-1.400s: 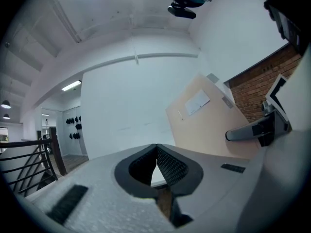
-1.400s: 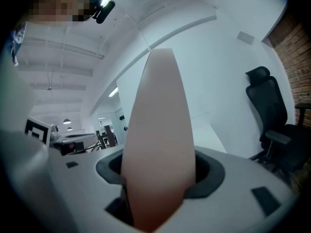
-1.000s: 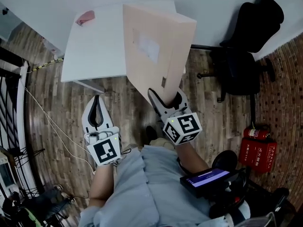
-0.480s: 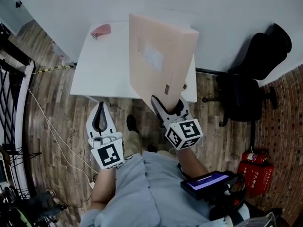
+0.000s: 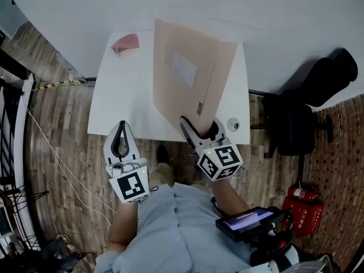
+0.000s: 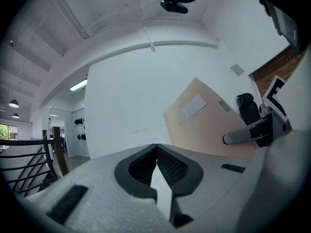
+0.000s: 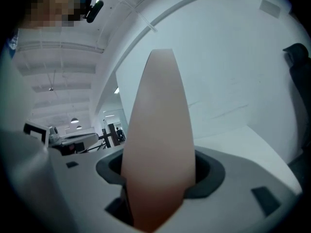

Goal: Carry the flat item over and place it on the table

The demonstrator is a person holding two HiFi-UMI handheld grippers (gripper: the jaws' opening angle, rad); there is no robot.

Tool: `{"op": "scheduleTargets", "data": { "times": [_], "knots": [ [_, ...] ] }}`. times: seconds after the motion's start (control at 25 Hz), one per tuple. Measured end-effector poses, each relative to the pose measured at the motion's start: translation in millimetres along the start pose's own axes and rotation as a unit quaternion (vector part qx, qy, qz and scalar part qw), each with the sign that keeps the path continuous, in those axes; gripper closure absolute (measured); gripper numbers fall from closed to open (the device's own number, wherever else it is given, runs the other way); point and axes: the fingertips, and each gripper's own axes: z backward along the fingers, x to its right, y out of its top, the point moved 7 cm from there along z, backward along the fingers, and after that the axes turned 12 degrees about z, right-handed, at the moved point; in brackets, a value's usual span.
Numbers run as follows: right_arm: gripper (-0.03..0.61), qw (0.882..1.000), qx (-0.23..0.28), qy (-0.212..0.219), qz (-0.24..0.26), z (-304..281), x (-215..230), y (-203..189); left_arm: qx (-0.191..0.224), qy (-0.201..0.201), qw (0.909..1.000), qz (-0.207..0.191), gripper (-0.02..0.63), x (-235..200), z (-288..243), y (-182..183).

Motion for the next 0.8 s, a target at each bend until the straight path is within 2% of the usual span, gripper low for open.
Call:
{"op": "scheduleTargets", "data": {
  "times": [0.2,0.4,0.64,0.8],
  "knots": [
    [0.291,1.000,0.000,-0.009,0.002,-60.6,2.0,13.8,0.013,-0.010,0.9999,0.002,0.604,-35.9,-55.9,10.0],
    [0.292,1.000,0.020,-0.013,0.011,-111.0,1.3,35.2,0.036,-0.021,0.9991,0.001,0.604,-65.6,-100.5,25.2],
    [0.291,0.999,0.030,-0.011,-0.003,-140.5,0.7,45.4,0.058,-0.035,0.9977,-0.004,0.604,-82.7,-131.5,30.1],
    [0.291,1.000,0.026,-0.012,-0.012,-152.4,8.4,48.1,0.042,-0.038,0.9984,-0.004,0.604,-82.8,-147.6,34.0]
  ]
}}
